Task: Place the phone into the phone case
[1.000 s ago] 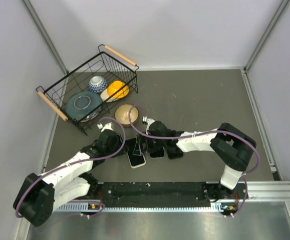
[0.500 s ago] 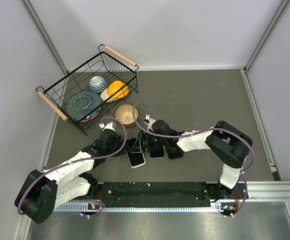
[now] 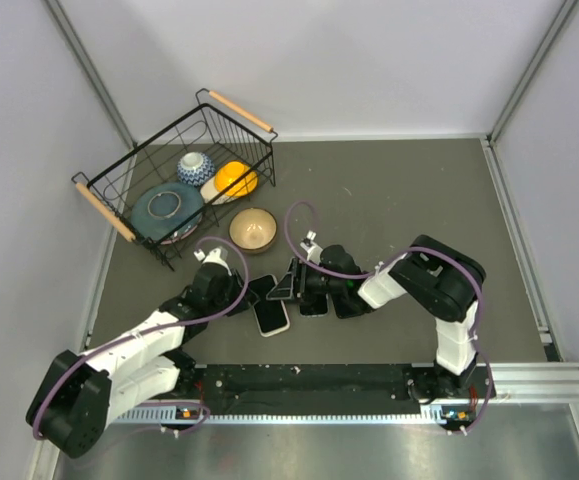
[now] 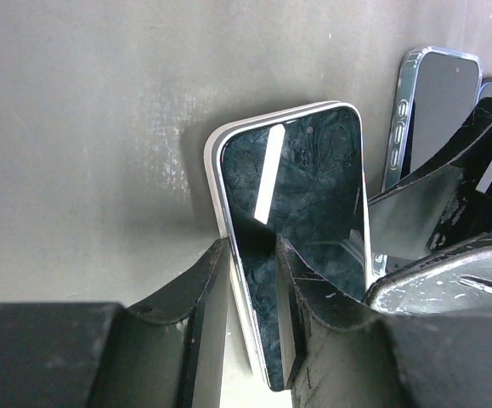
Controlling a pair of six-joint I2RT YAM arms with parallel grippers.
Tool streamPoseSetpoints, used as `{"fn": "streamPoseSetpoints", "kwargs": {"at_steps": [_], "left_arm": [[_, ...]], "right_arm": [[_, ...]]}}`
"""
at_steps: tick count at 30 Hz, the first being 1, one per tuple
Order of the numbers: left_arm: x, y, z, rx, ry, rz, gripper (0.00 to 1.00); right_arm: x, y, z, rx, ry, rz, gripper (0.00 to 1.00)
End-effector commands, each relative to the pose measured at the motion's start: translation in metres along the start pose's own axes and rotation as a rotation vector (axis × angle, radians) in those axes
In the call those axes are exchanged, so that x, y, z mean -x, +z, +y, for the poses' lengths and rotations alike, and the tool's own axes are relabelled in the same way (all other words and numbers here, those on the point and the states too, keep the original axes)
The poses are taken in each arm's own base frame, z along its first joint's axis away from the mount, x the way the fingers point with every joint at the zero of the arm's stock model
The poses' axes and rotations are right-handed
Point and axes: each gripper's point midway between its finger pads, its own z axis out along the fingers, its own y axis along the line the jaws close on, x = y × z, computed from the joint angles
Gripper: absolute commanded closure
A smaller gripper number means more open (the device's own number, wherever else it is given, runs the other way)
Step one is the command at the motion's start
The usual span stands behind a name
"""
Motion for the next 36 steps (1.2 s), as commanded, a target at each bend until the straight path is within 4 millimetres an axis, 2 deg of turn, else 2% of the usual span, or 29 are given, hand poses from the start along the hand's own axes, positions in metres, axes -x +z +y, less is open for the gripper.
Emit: {"fn": "streamPoseSetpoints", "kwargs": {"at_steps": [1,5,6,8,9,11,13,15,16,17,18,19,20,21,22,23,25,27,30,36], "left_arm": [[-0.033,-0.004,-0.006,-0.075,-0.006,0.142,0.69],[-0.035,-0.005,-0.012,-0.106,-0.013,0.151,0.69],[-0.035,-0.006,-0.013,-0.112,-0.013,0.152,0.7],[-0.035,-0.007,-0.017,-0.131,-0.01,0.156,0.7],[-0.035,-0.008,-0.018,-0.136,-0.011,0.16,0.7],[-0.035,-0.011,-0.024,-0.16,-0.009,0.165,0.69],[-0.035,-0.016,-0.029,-0.182,-0.005,0.175,0.67],[-0.029,-0.025,-0.042,-0.23,0.013,0.17,0.63],[-0.03,-0.029,-0.042,-0.226,0.019,0.182,0.6],[-0.019,-0.038,-0.055,-0.265,0.045,0.146,0.56],[-0.013,-0.042,-0.058,-0.269,0.058,0.127,0.36],[-0.012,-0.048,-0.057,-0.253,0.064,0.129,0.28],[0.001,-0.059,-0.07,-0.287,0.094,0.08,0.24],[0.007,-0.066,-0.074,-0.298,0.108,0.06,0.2],[0.011,-0.072,-0.08,-0.321,0.131,0.043,0.19],[0.02,-0.085,-0.089,-0.355,0.166,0.006,0.18],[0.027,-0.097,-0.096,-0.378,0.185,-0.032,0.16],[0.034,-0.112,-0.105,-0.424,0.219,-0.073,0.16],[0.037,-0.128,-0.119,-0.499,0.255,-0.092,0.16],[0.023,-0.139,-0.136,-0.635,0.236,-0.036,0.16]], "right_arm": [[0.005,0.004,0.044,0.136,-0.076,0.007,0.47],[0.005,0.006,0.035,0.099,-0.077,0.014,0.57],[0.004,0.007,0.035,0.098,-0.082,0.016,0.65],[0.004,0.007,0.034,0.097,-0.081,0.018,0.75],[0.004,0.007,0.035,0.102,-0.087,0.019,0.84],[0.005,0.007,0.04,0.125,-0.098,0.019,0.94],[0.006,0.004,0.045,0.14,-0.118,0.021,0.99],[0.01,-0.001,0.051,0.155,-0.143,0.012,1.0],[0.01,-0.005,0.054,0.164,-0.147,0.014,1.0],[0.011,-0.009,0.055,0.168,-0.149,0.012,1.0],[0.015,-0.013,0.056,0.173,-0.148,0.004,1.0],[0.019,-0.02,0.066,0.19,-0.156,-0.009,1.0],[0.018,-0.025,0.064,0.184,-0.151,-0.009,1.0],[0.02,-0.029,0.066,0.185,-0.158,-0.015,1.0],[0.025,-0.038,0.074,0.206,-0.173,-0.026,1.0],[0.024,-0.045,0.074,0.207,-0.175,-0.03,1.0],[0.029,-0.058,0.08,0.232,-0.181,-0.05,1.0],[0.029,-0.075,0.095,0.277,-0.192,-0.07,1.0],[0.033,-0.099,0.116,0.329,-0.224,-0.114,1.0],[0.033,-0.127,0.153,0.425,-0.26,-0.166,1.0]]}}
